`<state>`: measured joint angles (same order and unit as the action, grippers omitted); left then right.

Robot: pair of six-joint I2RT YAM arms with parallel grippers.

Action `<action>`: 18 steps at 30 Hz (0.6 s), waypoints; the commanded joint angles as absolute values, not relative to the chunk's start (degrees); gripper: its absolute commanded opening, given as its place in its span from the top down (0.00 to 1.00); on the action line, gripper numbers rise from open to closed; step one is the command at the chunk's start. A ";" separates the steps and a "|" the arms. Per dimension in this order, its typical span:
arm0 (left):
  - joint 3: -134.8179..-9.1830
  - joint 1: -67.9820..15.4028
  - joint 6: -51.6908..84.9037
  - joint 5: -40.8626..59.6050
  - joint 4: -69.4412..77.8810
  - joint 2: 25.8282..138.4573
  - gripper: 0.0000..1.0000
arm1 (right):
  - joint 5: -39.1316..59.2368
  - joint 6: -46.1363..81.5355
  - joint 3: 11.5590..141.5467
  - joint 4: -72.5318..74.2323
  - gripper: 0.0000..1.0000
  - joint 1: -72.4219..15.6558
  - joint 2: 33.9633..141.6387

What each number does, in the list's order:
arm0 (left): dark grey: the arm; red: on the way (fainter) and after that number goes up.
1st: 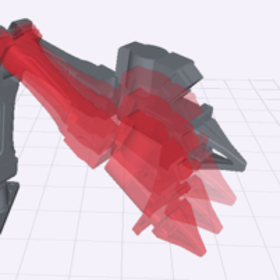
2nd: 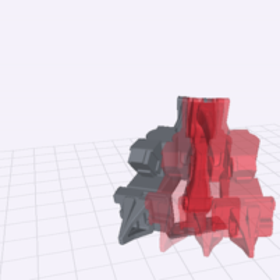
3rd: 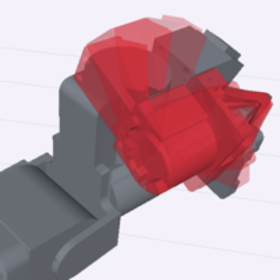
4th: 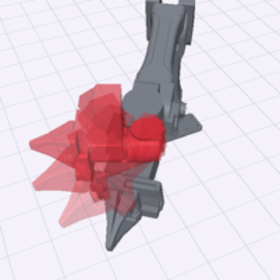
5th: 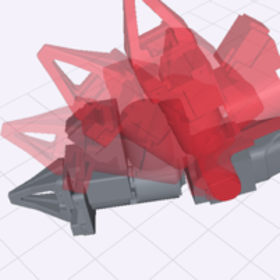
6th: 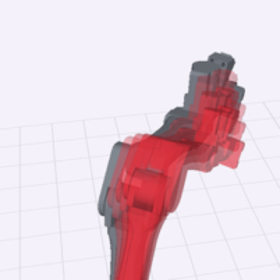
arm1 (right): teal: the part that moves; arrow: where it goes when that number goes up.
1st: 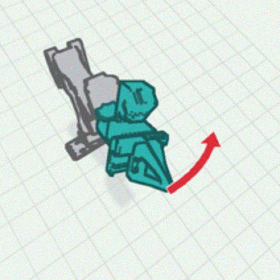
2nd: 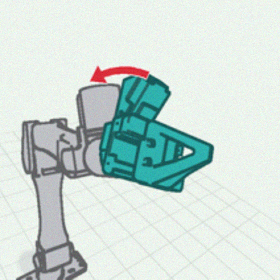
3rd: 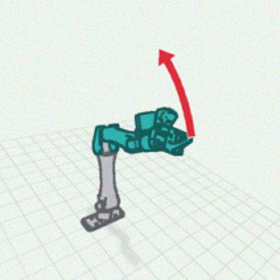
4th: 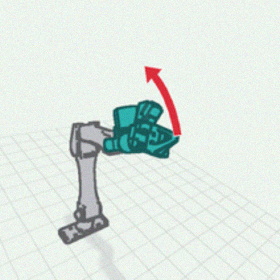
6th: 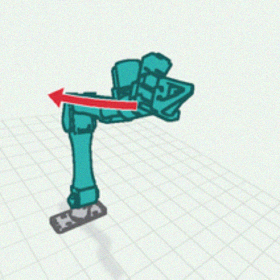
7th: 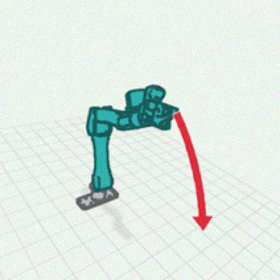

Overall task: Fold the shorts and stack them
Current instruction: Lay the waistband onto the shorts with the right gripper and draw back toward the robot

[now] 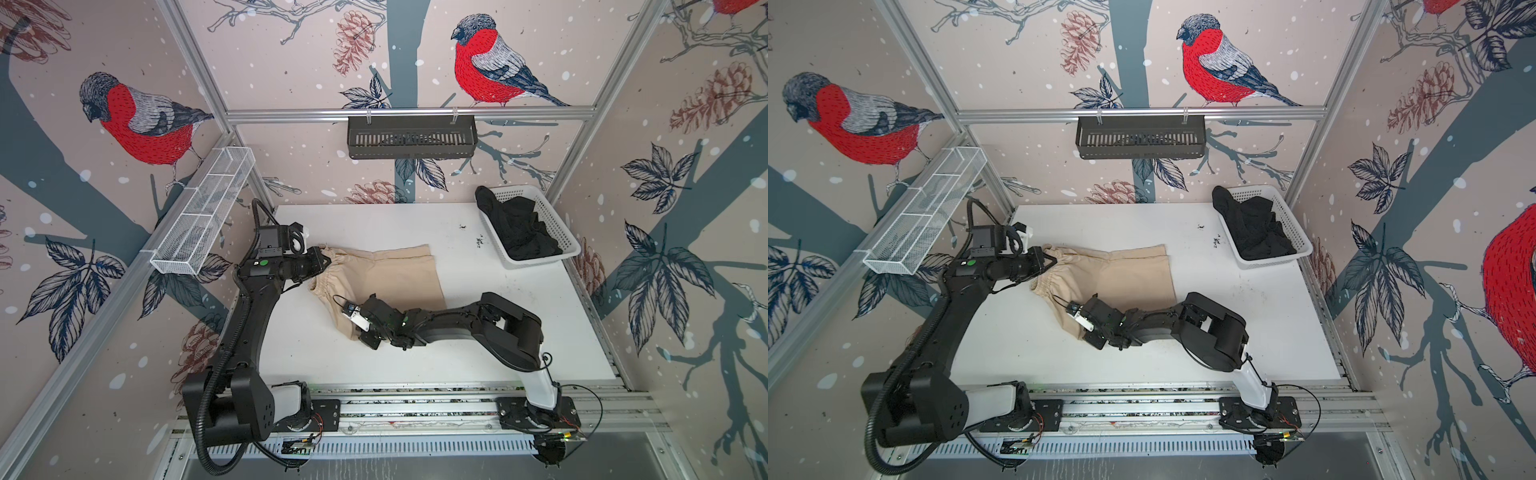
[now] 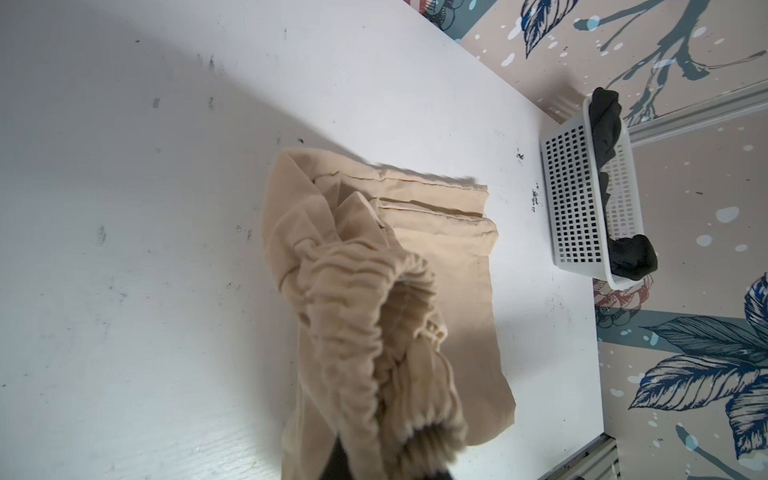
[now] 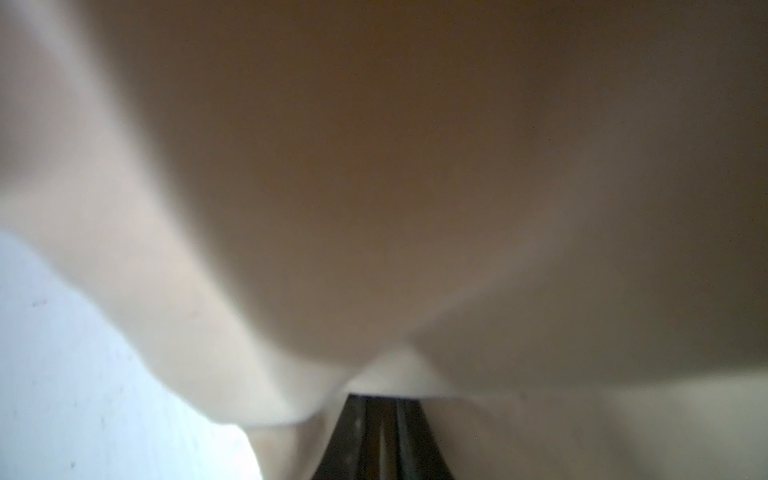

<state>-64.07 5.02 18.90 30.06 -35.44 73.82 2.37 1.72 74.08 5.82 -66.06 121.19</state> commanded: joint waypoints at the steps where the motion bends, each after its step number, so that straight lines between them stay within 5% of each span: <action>1: -66.78 5.45 15.71 28.50 -37.91 75.49 1.00 | 12.72 6.04 77.86 -2.31 0.80 -65.38 123.29; 5: -69.49 5.54 13.75 25.92 -38.64 77.74 1.00 | 14.84 9.91 76.14 4.37 0.63 -65.13 119.63; 11: -73.11 5.54 11.92 22.00 -42.32 80.08 1.00 | 9.08 9.47 65.20 4.00 0.60 -60.59 105.45; 18: -76.57 5.54 11.42 21.37 -43.02 83.63 1.00 | 8.11 6.60 62.42 2.59 0.81 -61.48 106.49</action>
